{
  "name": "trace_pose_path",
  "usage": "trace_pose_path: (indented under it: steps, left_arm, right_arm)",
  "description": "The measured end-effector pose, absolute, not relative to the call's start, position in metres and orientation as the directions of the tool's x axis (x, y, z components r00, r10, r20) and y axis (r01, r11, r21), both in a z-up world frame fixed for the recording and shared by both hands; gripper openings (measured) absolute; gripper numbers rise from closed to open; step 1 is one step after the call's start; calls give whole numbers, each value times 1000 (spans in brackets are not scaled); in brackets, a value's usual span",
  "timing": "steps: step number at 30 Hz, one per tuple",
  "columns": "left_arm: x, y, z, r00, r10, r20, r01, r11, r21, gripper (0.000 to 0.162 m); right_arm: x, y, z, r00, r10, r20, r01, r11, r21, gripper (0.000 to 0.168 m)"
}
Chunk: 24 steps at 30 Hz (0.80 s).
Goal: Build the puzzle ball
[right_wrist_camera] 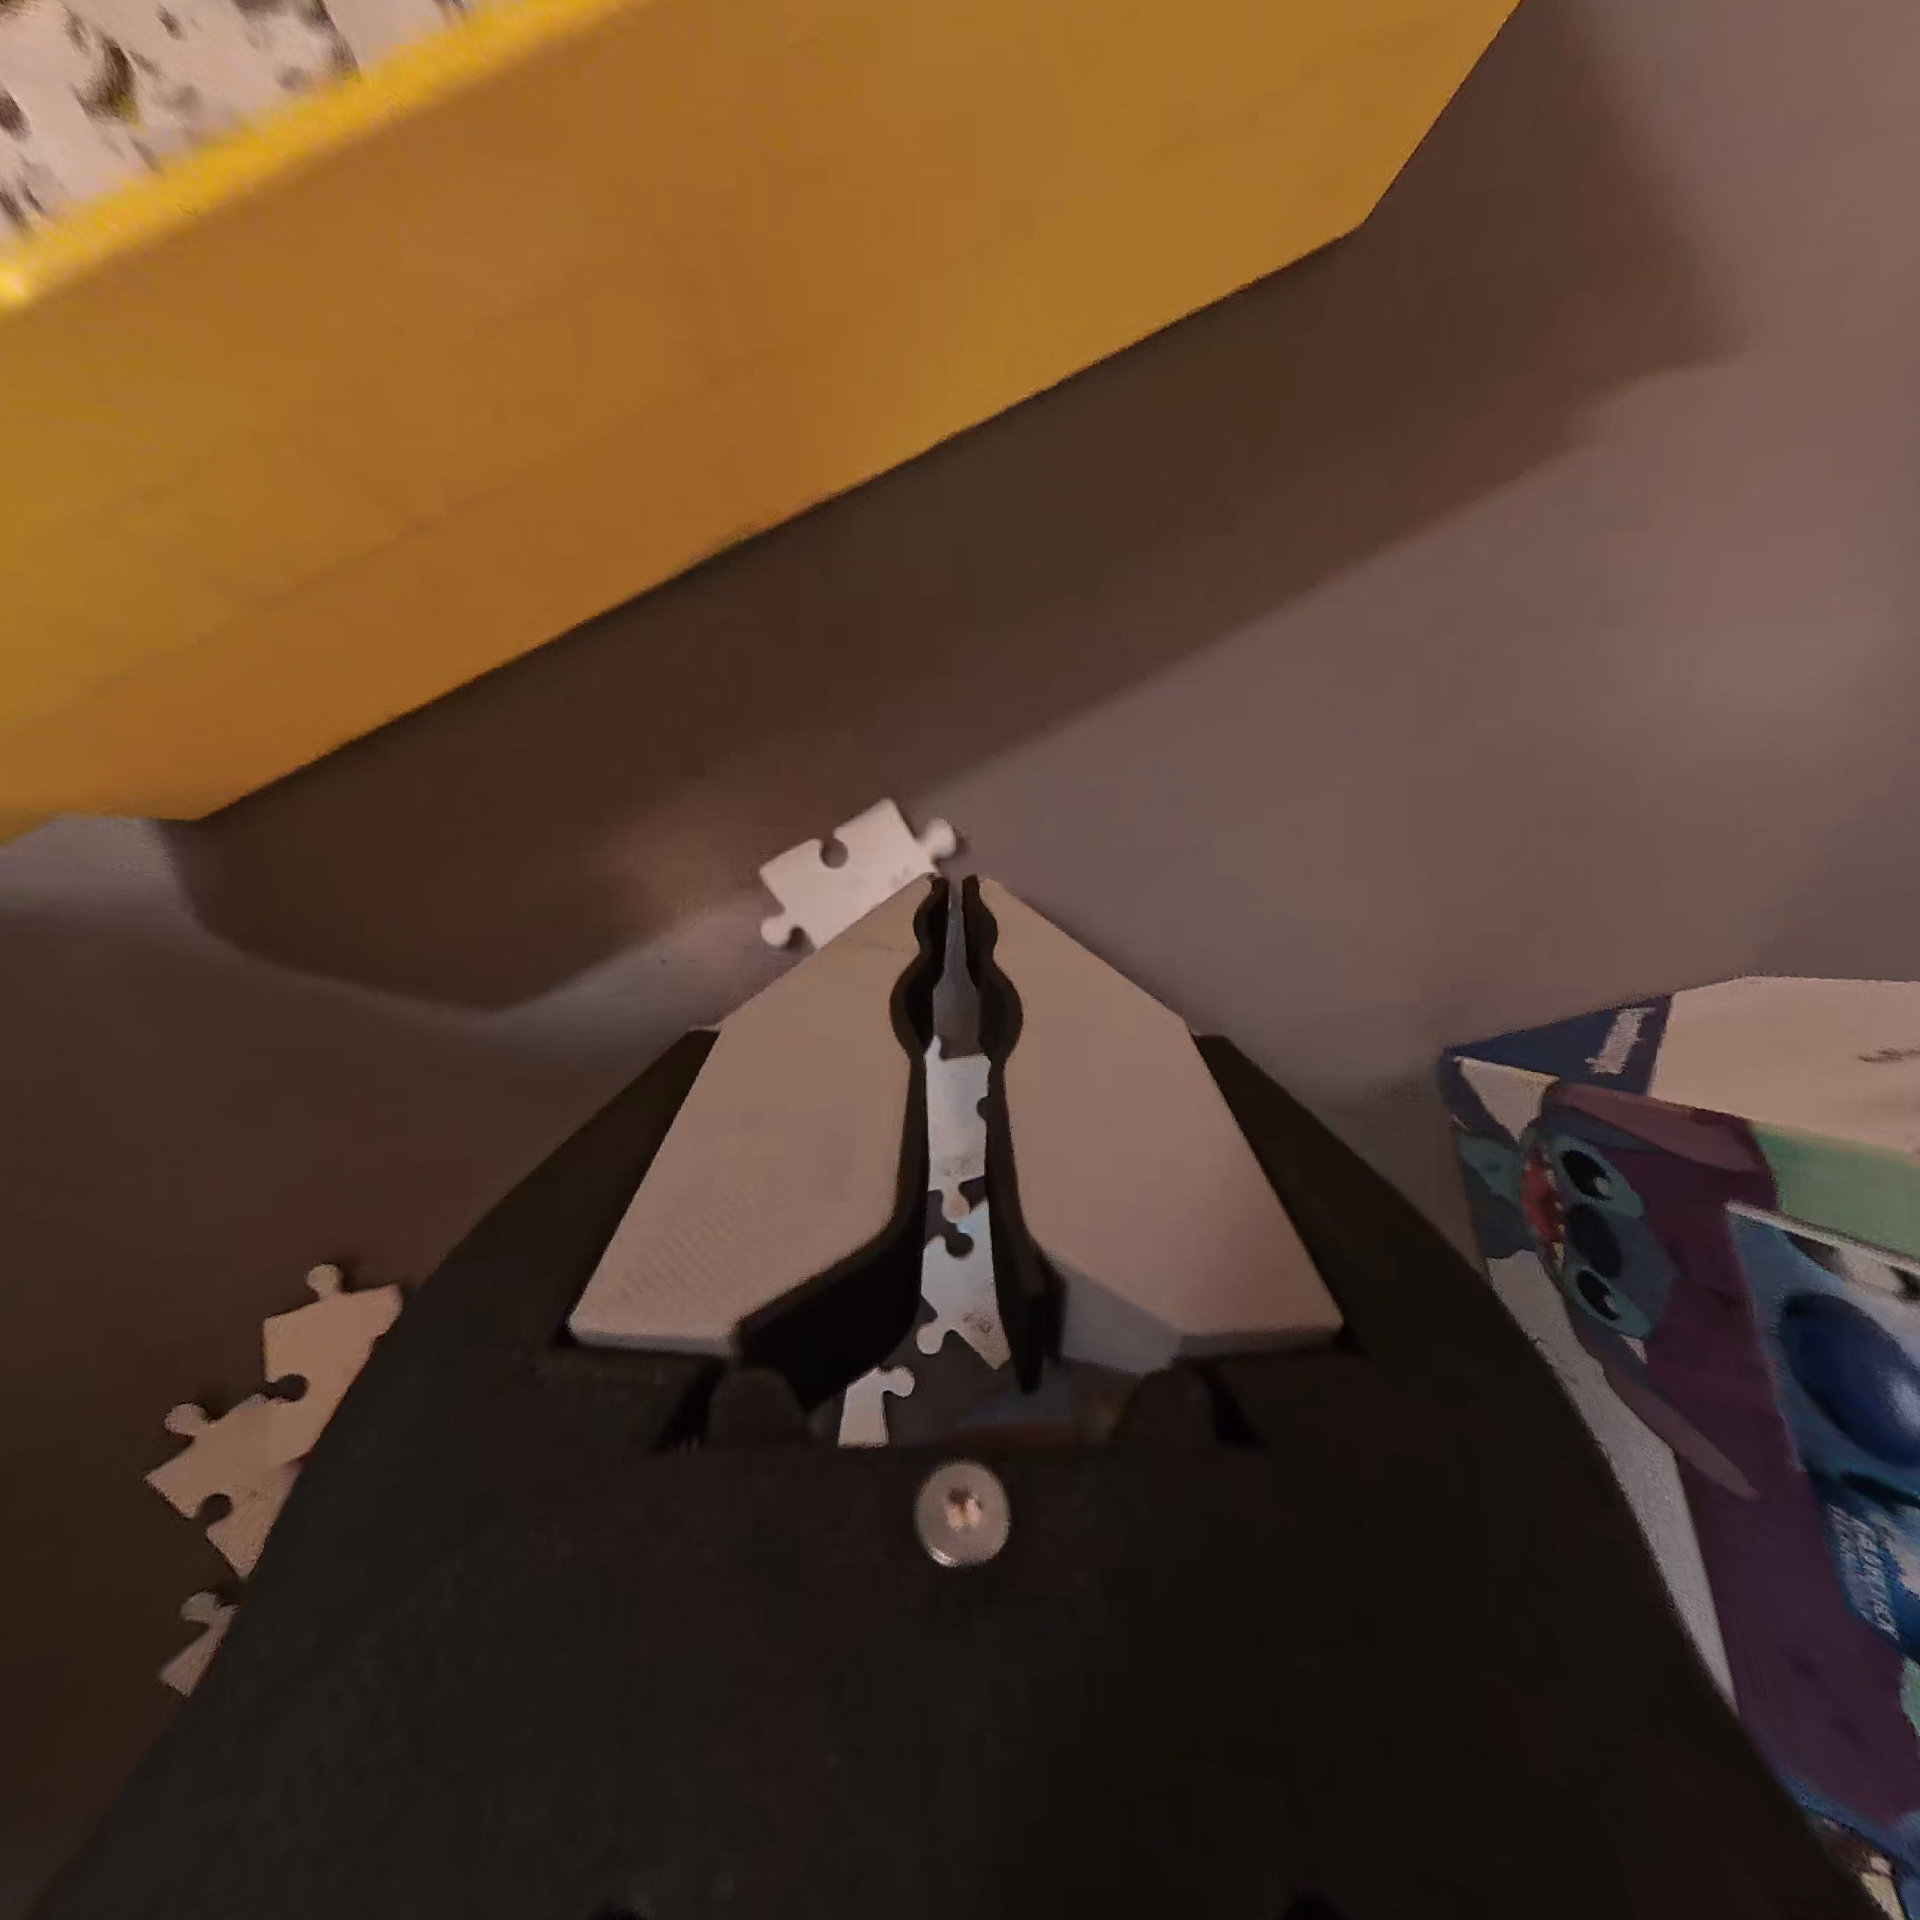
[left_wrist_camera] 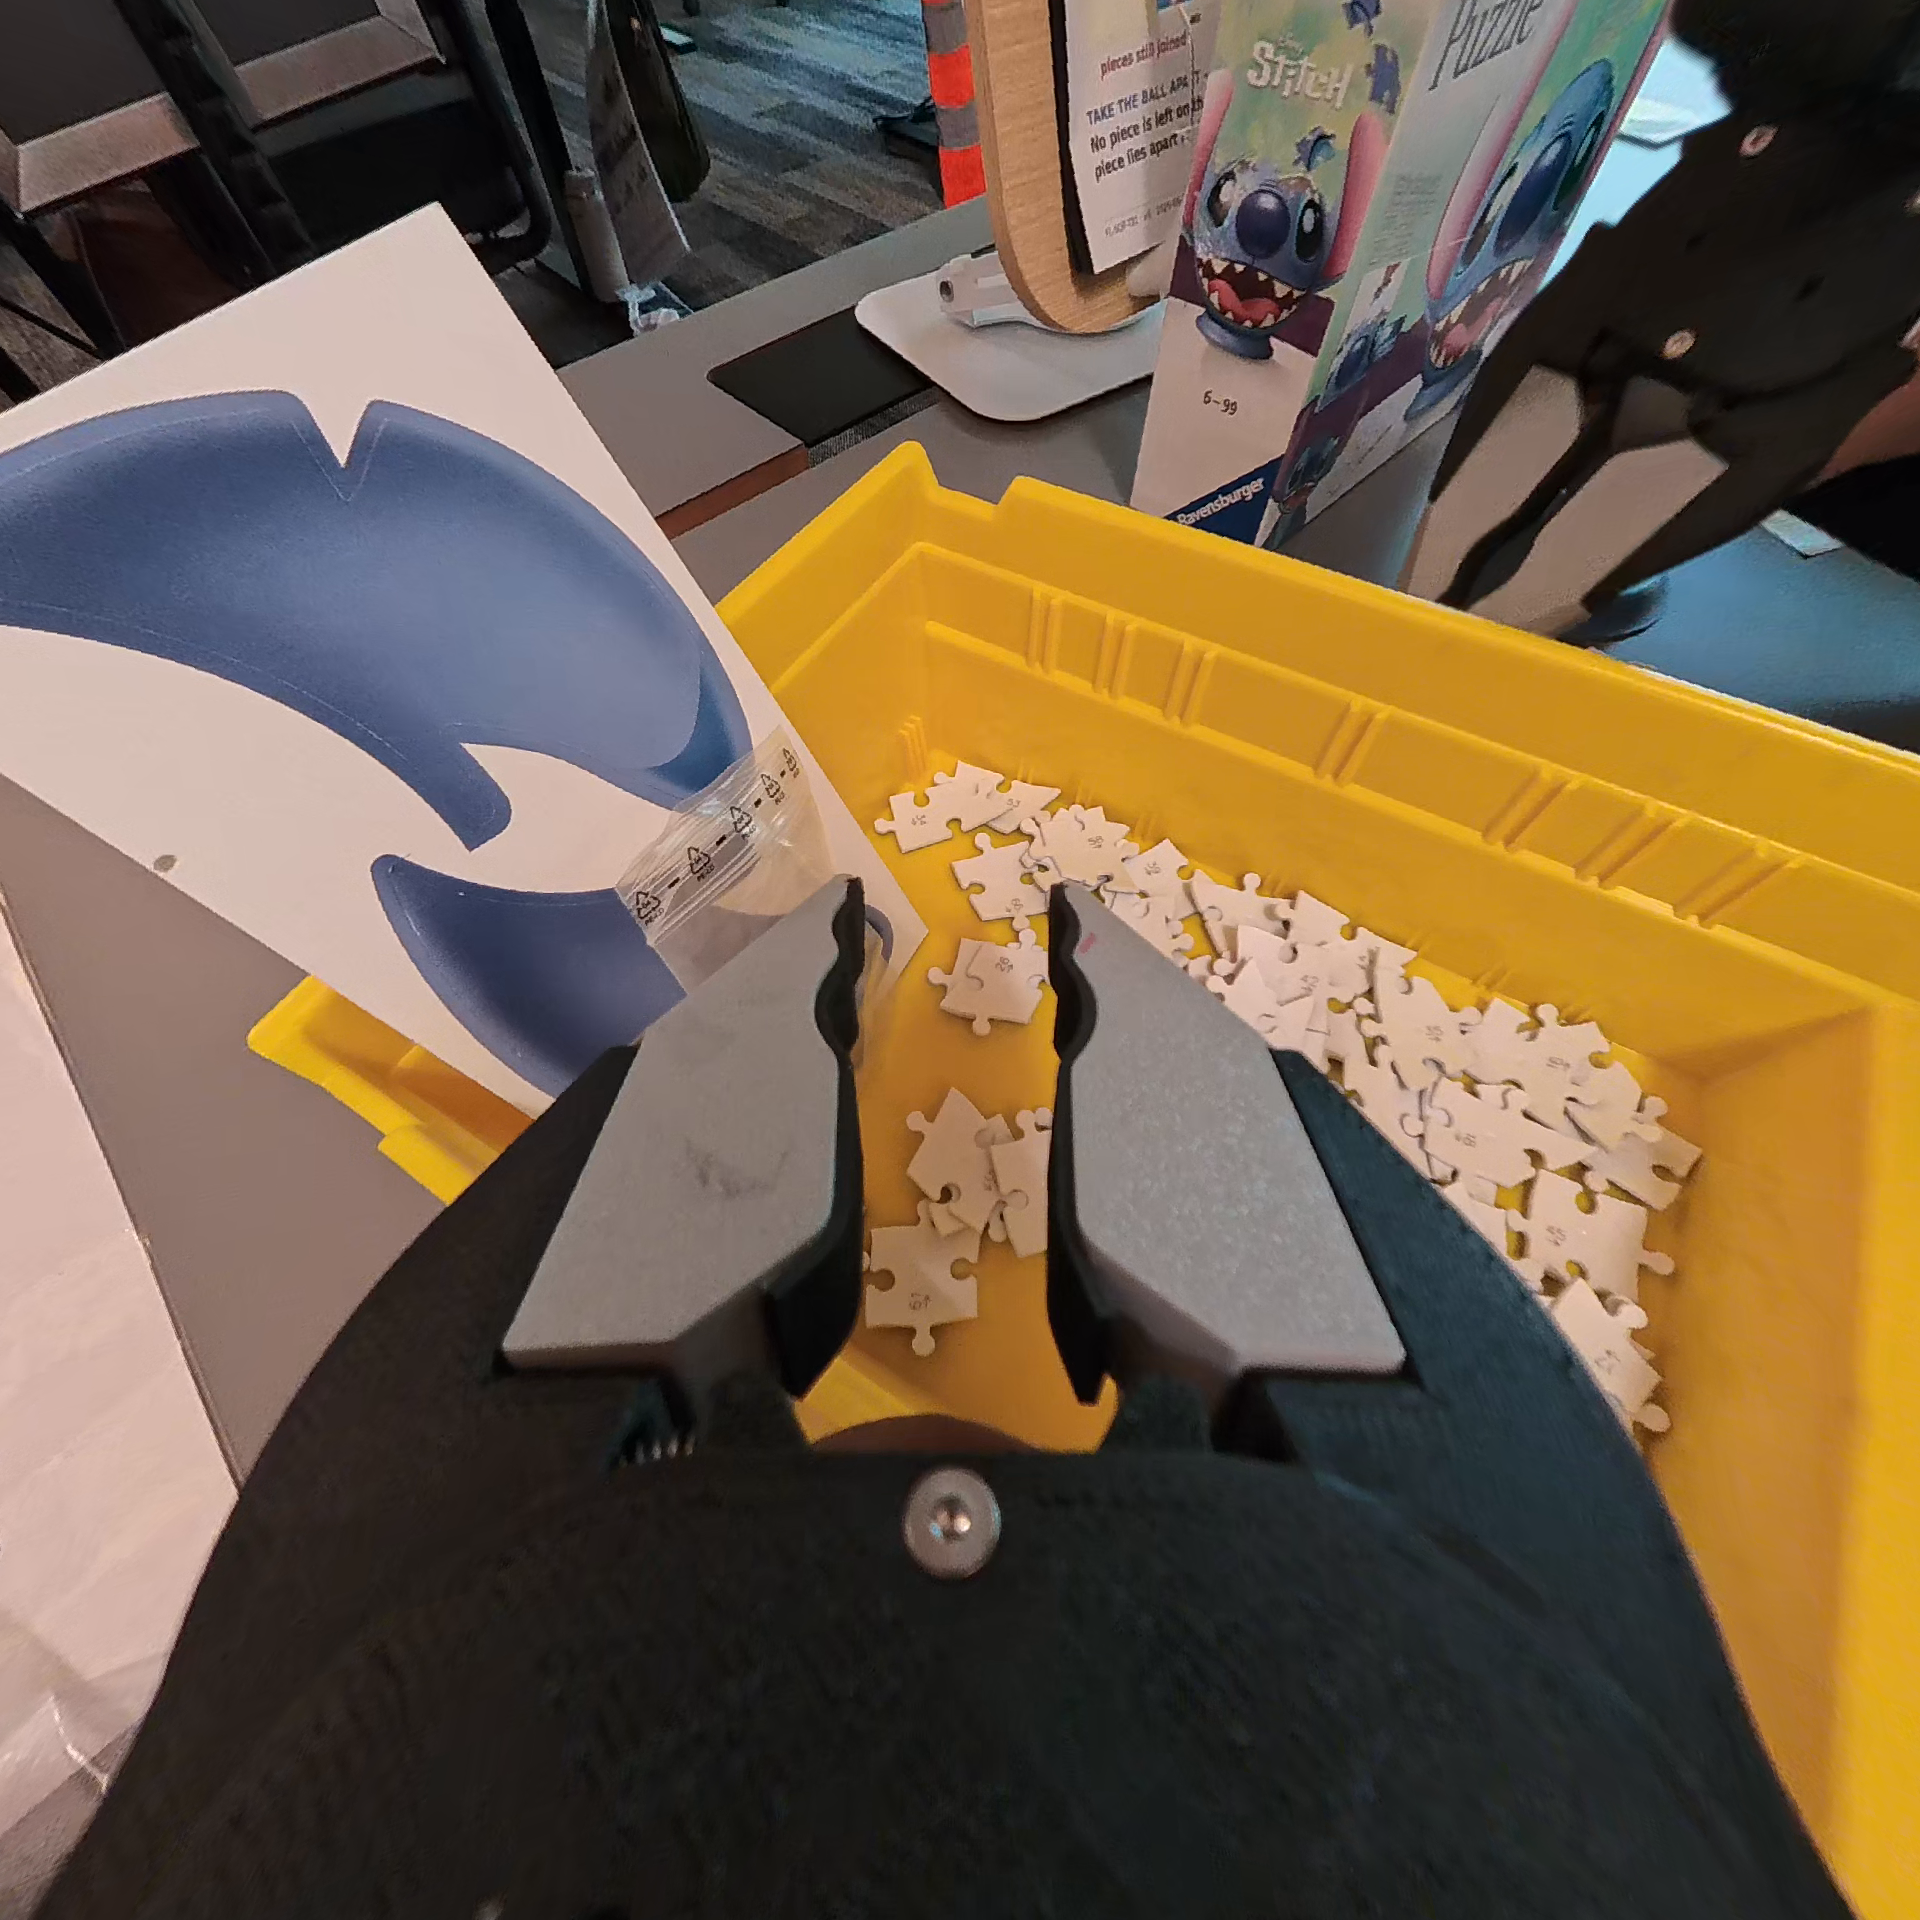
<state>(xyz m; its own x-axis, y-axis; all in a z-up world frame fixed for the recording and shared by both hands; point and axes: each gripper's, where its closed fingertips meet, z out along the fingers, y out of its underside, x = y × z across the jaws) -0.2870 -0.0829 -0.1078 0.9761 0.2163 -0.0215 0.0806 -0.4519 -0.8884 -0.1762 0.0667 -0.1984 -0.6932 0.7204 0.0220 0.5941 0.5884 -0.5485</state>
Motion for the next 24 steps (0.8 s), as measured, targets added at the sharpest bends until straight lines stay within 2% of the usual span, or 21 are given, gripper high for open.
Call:
trace_pose_path:
  steps: [2,19,24]
  left_arm:
    - [-287,-83,-108,976,216,-22,80,-453,-888,32]
    - [-286,-83,-108,977,214,-25,77,-456,-887,33]
    - [-286,-83,-108,976,214,-26,76,-456,-887,32]
  right_arm:
    - [-173,69,-209,-704,708,48,596,626,-502,0]
    - [-153,57,-208,-757,650,-63,588,637,-498,0]
    - [-157,55,-196,-750,659,-51,578,617,-533,0]
